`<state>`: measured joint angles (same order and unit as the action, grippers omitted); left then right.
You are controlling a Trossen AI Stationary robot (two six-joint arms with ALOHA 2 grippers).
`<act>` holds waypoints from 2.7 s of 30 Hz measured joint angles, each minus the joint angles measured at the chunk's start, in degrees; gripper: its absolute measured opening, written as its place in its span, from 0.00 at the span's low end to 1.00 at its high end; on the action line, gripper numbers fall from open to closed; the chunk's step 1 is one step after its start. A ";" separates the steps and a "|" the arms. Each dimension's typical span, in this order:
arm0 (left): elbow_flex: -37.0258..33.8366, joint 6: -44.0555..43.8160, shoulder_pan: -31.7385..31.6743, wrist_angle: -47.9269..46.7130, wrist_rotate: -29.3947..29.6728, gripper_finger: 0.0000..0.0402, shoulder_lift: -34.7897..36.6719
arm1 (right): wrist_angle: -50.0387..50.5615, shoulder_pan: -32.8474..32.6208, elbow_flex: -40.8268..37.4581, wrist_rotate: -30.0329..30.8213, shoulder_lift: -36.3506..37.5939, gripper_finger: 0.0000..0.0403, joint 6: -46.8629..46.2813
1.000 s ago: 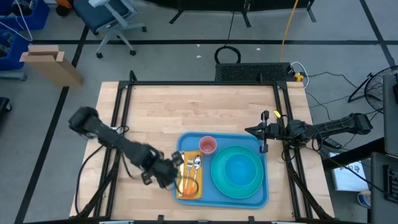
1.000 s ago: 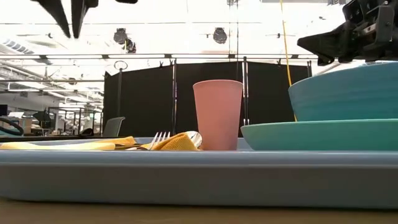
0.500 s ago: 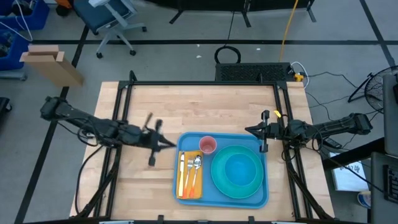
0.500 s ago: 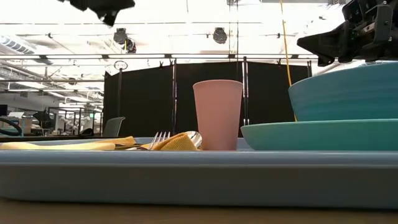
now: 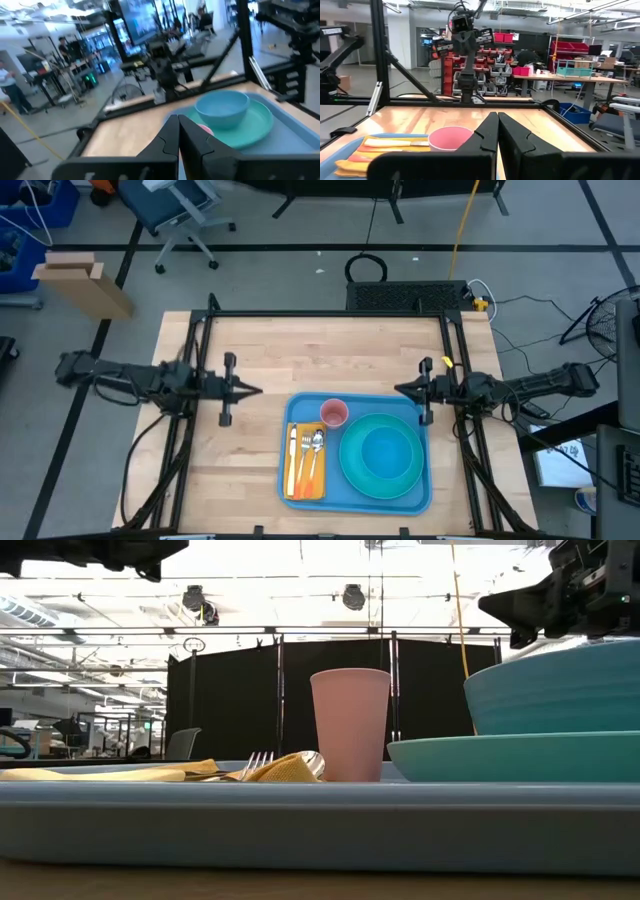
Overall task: Set up tray
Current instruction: Return to Home Position
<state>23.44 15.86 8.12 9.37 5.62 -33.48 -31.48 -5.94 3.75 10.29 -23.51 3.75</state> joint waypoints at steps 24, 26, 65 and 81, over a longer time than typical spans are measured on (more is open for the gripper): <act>-14.06 -4.55 -27.34 2.23 -26.61 0.00 17.63 | -0.02 4.48 0.00 -6.15 2.37 0.00 -2.67; -15.01 -5.55 -29.05 2.10 -28.47 0.00 18.19 | 0.01 4.51 0.01 -5.76 2.36 0.00 -3.08; -21.05 -5.42 -37.74 -10.69 -33.36 0.00 26.48 | 7.41 11.12 0.00 -4.54 2.62 0.00 -5.48; -21.03 -10.62 -38.21 -10.80 -32.36 0.06 26.26 | 1.29 11.22 0.00 -4.44 2.62 0.00 -2.71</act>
<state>2.42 5.24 -30.09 -1.43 -26.74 -7.22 -30.19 5.28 3.75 5.85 -20.88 1.04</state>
